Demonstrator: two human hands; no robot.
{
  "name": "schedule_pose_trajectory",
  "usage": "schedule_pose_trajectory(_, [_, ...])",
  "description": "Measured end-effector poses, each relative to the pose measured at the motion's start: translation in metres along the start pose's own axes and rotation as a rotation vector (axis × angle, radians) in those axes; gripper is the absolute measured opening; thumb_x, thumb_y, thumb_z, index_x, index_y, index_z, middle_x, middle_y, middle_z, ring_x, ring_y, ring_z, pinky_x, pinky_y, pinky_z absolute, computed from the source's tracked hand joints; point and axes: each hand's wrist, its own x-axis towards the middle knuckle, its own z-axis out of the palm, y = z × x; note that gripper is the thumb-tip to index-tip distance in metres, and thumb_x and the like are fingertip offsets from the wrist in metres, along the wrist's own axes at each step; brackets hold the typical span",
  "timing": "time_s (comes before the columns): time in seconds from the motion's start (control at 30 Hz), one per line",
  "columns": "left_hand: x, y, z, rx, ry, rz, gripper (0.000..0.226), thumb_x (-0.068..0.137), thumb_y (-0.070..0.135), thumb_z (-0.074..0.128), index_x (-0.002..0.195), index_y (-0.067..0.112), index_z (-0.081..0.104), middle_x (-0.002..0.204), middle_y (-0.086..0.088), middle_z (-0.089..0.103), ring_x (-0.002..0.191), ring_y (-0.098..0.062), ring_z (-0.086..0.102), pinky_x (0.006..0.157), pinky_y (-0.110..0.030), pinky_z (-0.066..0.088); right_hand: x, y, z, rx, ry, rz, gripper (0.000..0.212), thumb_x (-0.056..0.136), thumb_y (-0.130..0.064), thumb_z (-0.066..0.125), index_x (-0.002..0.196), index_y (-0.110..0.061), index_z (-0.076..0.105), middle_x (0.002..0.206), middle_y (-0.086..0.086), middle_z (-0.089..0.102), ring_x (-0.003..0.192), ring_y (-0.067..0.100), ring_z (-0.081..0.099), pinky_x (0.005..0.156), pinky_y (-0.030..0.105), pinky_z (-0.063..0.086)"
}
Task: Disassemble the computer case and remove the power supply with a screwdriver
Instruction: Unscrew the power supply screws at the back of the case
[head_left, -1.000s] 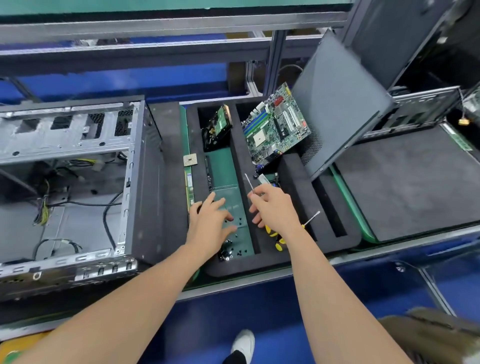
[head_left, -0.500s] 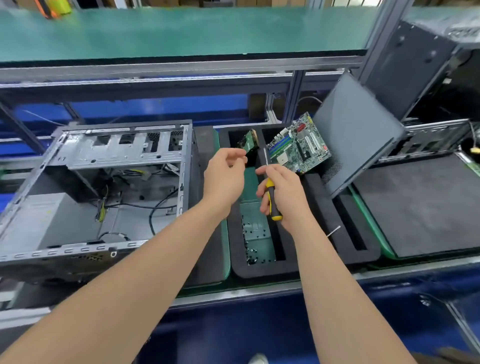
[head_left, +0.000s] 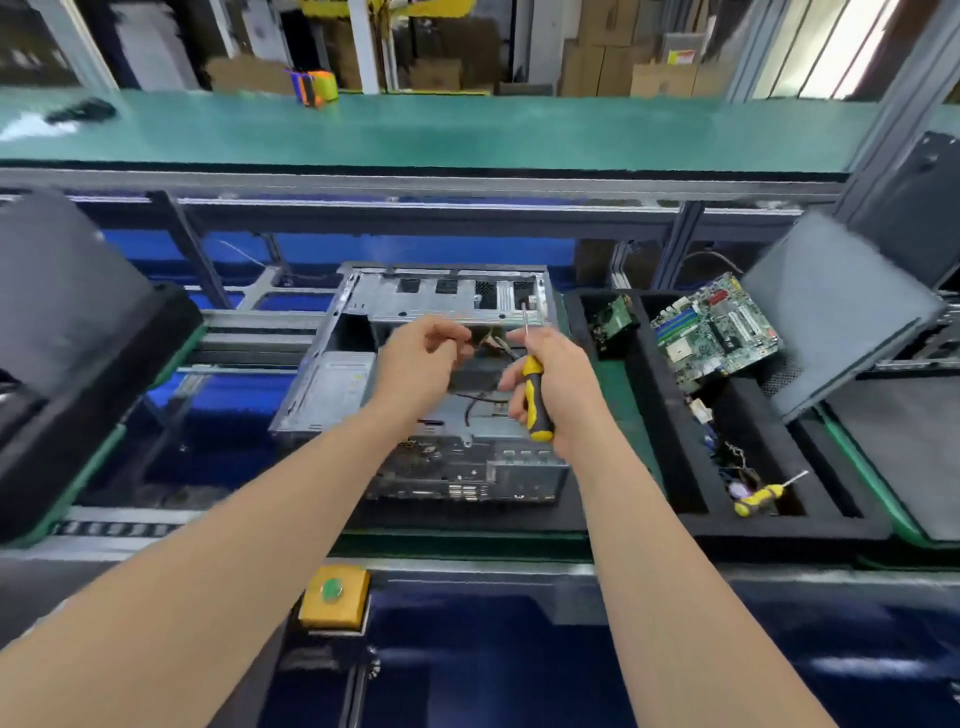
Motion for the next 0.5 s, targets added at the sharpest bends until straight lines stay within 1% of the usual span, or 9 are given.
schedule_pose_trajectory(0.07, [-0.007,-0.017,-0.041,0.078,0.032,0.033,0.039,0.091,-0.002,0.051,0.087,0.033,0.067,0.090,0.009,0.075,0.092,-0.009,0.069,0.087,-0.031,0.056,-0.012,0.010,0.035,-0.006,-0.032,0.035,0.027,0.114,-0.025,0.038,0.120,-0.010,0.060,0.065,0.013,0.064,0.039,0.023,0.049,0.040,0.028,0.040])
schedule_pose_trajectory(0.13, [-0.013,-0.036,-0.080,0.211,0.063,0.036,0.040,0.090,0.000,0.050,0.090,0.036,0.068,0.095,0.014,0.072,0.092,-0.007,0.066,0.080,-0.029,0.052,-0.025,0.021,0.066,-0.021,-0.053,0.074,0.028,0.114,-0.025,0.038,0.123,-0.008,0.059,0.066,0.015,0.063,0.040,0.024,0.047,0.041,0.029,0.040])
schedule_pose_trajectory(0.17, [-0.015,-0.045,-0.097,0.289,0.076,0.029,0.039,0.090,0.003,0.051,0.092,0.037,0.068,0.099,0.013,0.070,0.090,-0.011,0.065,0.076,-0.030,0.050,-0.030,0.027,0.080,-0.029,-0.057,0.101,0.029,0.114,-0.025,0.039,0.124,-0.008,0.059,0.066,0.015,0.062,0.041,0.024,0.045,0.042,0.029,0.039])
schedule_pose_trajectory(0.2, [-0.016,-0.054,-0.113,0.353,0.090,0.017,0.038,0.089,0.005,0.052,0.097,0.038,0.069,0.104,0.010,0.068,0.091,-0.017,0.064,0.075,-0.032,0.049,-0.035,0.033,0.093,-0.043,-0.058,0.128,0.029,0.114,-0.025,0.039,0.125,-0.008,0.060,0.065,0.014,0.062,0.041,0.023,0.044,0.041,0.028,0.038])
schedule_pose_trajectory(0.23, [-0.017,-0.065,-0.128,0.386,0.105,-0.002,0.037,0.088,0.007,0.055,0.103,0.038,0.069,0.111,0.004,0.066,0.095,-0.022,0.063,0.081,-0.036,0.050,-0.040,0.039,0.106,-0.067,-0.058,0.150,0.028,0.114,-0.026,0.040,0.124,-0.009,0.060,0.065,0.013,0.062,0.041,0.023,0.044,0.042,0.028,0.037])
schedule_pose_trajectory(0.3, [-0.016,-0.083,-0.146,0.316,0.120,-0.089,0.036,0.088,0.017,0.065,0.121,0.031,0.066,0.126,-0.002,0.060,0.109,-0.024,0.060,0.096,-0.044,0.049,-0.047,0.051,0.125,-0.114,-0.068,0.177,0.027,0.113,-0.026,0.040,0.123,-0.012,0.061,0.066,0.011,0.063,0.041,0.022,0.045,0.041,0.028,0.036])
schedule_pose_trajectory(0.4, [-0.019,-0.106,-0.162,0.062,0.038,-0.314,0.056,0.089,0.030,0.075,0.139,0.021,0.053,0.134,-0.006,0.059,0.114,-0.022,0.059,0.101,-0.043,0.049,-0.057,0.073,0.154,-0.163,-0.086,0.216,0.027,0.112,-0.027,0.040,0.120,-0.013,0.062,0.066,0.009,0.064,0.040,0.021,0.047,0.040,0.026,0.035])
schedule_pose_trajectory(0.47, [-0.021,-0.117,-0.166,-0.052,-0.030,-0.451,0.063,0.088,0.041,0.076,0.142,0.019,0.051,0.135,-0.006,0.060,0.119,-0.025,0.059,0.105,-0.045,0.048,-0.063,0.087,0.168,-0.204,-0.088,0.233,0.026,0.110,-0.026,0.041,0.118,-0.014,0.062,0.066,0.008,0.065,0.040,0.021,0.048,0.040,0.024,0.035])
schedule_pose_trajectory(0.5, [-0.021,-0.120,-0.167,-0.109,-0.049,-0.493,0.063,0.087,0.044,0.077,0.140,0.019,0.053,0.132,-0.005,0.062,0.119,-0.026,0.060,0.103,-0.044,0.049,-0.065,0.094,0.174,-0.225,-0.086,0.239,0.025,0.109,-0.025,0.042,0.117,-0.015,0.063,0.065,0.008,0.065,0.040,0.021,0.049,0.040,0.023,0.035])
